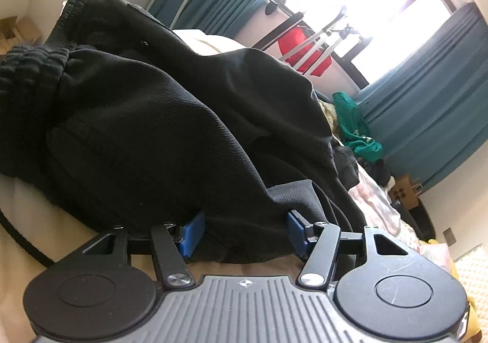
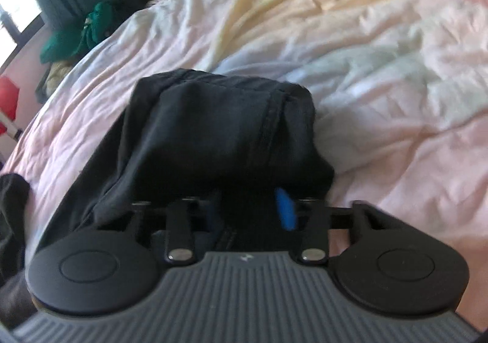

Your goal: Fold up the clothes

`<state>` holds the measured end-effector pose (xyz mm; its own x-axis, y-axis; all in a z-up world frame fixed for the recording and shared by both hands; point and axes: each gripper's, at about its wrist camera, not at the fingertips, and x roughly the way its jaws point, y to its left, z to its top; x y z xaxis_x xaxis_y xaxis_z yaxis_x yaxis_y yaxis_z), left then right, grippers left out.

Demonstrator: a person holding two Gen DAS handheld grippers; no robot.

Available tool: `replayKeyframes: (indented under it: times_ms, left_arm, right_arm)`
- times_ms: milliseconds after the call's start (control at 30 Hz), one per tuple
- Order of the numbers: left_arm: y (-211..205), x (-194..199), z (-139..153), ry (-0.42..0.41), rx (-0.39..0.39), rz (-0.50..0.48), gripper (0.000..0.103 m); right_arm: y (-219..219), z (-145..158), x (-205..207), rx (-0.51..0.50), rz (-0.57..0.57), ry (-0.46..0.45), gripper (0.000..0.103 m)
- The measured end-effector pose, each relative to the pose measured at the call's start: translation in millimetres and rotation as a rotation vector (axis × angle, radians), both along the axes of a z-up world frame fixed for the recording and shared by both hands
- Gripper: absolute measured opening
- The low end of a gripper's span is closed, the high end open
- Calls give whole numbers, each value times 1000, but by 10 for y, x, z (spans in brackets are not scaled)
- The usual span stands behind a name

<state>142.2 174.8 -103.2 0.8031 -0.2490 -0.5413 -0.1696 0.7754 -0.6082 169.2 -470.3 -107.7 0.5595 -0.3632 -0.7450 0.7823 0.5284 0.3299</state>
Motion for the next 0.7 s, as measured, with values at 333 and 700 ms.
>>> replayKeyframes:
  times_ms: [333, 700]
  left_arm:
    - [-75, -22, 9, -10, 4, 1, 61]
    - [-166, -86, 39, 11, -7, -16, 61]
  right_arm:
    - [-135, 455, -332, -63, 13, -273, 4]
    - [-343, 274, -486, 184, 95, -205, 23]
